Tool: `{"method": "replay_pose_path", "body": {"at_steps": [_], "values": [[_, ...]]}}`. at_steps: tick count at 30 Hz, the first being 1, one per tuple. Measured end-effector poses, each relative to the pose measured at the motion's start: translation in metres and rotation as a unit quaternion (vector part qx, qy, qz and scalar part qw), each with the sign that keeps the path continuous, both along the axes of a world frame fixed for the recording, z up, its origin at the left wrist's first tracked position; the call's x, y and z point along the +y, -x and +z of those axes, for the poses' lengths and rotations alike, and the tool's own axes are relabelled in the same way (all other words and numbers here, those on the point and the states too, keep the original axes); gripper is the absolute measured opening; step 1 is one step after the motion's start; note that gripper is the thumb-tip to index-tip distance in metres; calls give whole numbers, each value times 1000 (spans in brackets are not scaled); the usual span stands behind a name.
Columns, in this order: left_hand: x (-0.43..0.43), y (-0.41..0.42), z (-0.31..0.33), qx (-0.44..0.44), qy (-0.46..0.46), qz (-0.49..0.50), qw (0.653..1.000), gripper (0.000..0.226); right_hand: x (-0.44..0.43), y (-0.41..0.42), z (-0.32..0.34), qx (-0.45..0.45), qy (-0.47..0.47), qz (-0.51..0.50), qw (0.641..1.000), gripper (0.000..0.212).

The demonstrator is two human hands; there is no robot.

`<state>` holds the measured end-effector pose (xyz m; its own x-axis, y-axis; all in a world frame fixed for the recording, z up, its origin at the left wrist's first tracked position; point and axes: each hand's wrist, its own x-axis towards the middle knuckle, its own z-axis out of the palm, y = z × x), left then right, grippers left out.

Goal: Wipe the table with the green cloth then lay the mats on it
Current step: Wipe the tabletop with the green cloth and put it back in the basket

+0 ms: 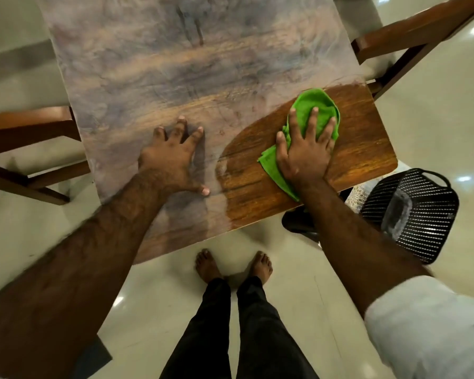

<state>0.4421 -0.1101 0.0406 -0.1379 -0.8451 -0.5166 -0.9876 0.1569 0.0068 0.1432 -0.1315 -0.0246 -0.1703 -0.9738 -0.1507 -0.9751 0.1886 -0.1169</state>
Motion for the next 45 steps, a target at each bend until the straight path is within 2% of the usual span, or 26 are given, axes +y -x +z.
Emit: {"method": "replay_pose_path", "body": {"at_steps": [2, 7, 10, 12, 15, 19, 24, 28, 32, 35, 37, 40, 45], "values": [[1, -1, 3, -5, 5, -3, 1000, 155, -1, -41, -2, 0, 14, 24, 1000, 72], [-10, -18, 11, 27, -29, -32, 999, 155, 68, -141, 2, -39, 4, 185, 982, 74], [-17, -39, 22, 34, -47, -78, 995, 143, 127, -147, -1, -66, -5, 252, 965, 70], [-14, -56, 23, 8, -40, -36, 998, 144, 155, -127, -1, -66, -12, 272, 960, 70], [-3, -81, 14, -14, -40, 37, 998, 147, 160, -82, -2, -33, -27, 249, 968, 75], [3, -99, -5, 18, -64, 70, 995, 153, 100, -35, -3, -12, -12, 127, 992, 73], [7, -102, 3, 20, -50, 91, 994, 149, 25, -76, -6, -10, 5, 68, 998, 72], [10, -104, 7, 8, -16, 72, 997, 144, 43, -157, -2, -22, 19, 136, 990, 73], [12, -115, 0, 4, 7, 45, 999, 144, 120, -226, 3, -58, -17, 244, 968, 76], [6, -132, 1, -2, -10, 2, 1000, 152, 179, -230, 5, -73, -37, 288, 954, 77], [-3, -147, 3, 4, -33, -17, 999, 146, 200, -212, 5, -66, -36, 290, 954, 77], [-12, -167, 2, 15, -27, -38, 999, 136, 193, -180, 6, -28, -35, 236, 971, 78], [-14, -183, -5, 56, -50, -29, 997, 135, 110, -152, 2, -8, -9, 64, 998, 71]]}}
